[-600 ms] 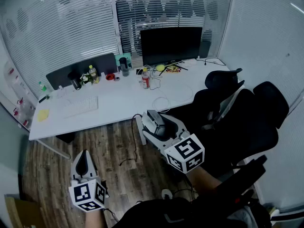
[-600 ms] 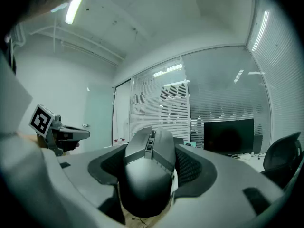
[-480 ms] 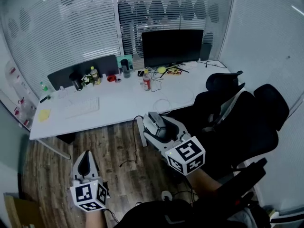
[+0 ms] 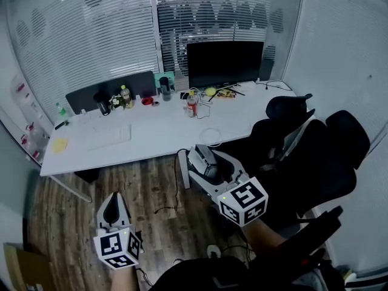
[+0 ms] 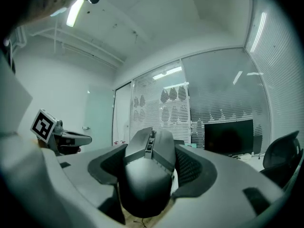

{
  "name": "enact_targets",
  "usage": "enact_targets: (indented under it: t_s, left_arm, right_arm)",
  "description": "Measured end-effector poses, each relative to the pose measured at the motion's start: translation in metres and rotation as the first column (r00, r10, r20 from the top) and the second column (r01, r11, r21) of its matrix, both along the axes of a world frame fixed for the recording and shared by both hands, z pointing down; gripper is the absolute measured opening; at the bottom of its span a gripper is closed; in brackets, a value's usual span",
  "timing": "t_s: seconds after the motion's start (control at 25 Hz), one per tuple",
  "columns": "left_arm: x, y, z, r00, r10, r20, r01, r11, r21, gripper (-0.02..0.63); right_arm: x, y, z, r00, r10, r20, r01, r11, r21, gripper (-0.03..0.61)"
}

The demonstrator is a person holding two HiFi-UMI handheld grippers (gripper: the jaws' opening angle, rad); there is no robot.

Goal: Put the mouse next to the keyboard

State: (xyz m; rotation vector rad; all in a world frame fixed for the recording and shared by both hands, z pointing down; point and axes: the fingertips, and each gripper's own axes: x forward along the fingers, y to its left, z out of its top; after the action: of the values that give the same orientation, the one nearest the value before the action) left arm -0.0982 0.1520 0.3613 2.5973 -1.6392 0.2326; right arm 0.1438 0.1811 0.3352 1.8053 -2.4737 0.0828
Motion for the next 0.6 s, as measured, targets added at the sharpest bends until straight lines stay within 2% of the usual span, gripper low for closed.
enact_targets:
  t_s: [0.28,0.48,0.6]
  left_arm:
    - [-0.015,-0.002,-0.002,1.0,-0.009,-0.011,0.01,1.0,0.008,0.029]
    - [-0.025,-0.004,-0.004,1.0,0.01,0.013,-0.01,0.999,0.03,0.029]
    - [-0.039,-0.01,-0.004,1.0,0.014,0.003,-0.014,0.999,0.034,0.029]
  right_arm:
    - [-0.013,0.002,-0.005,1.0,0.023,-0.01,-0.022,1.0,0.015,0.302]
    - [-0.029,0.001,-0.013,0.998,0.046,-0.054,-0.044,0.998,0.038,0.302]
    - [-0.045,-0.002,-0.014,0.998,0.054,-0.038,-0.052,0.998,0.045,0.302]
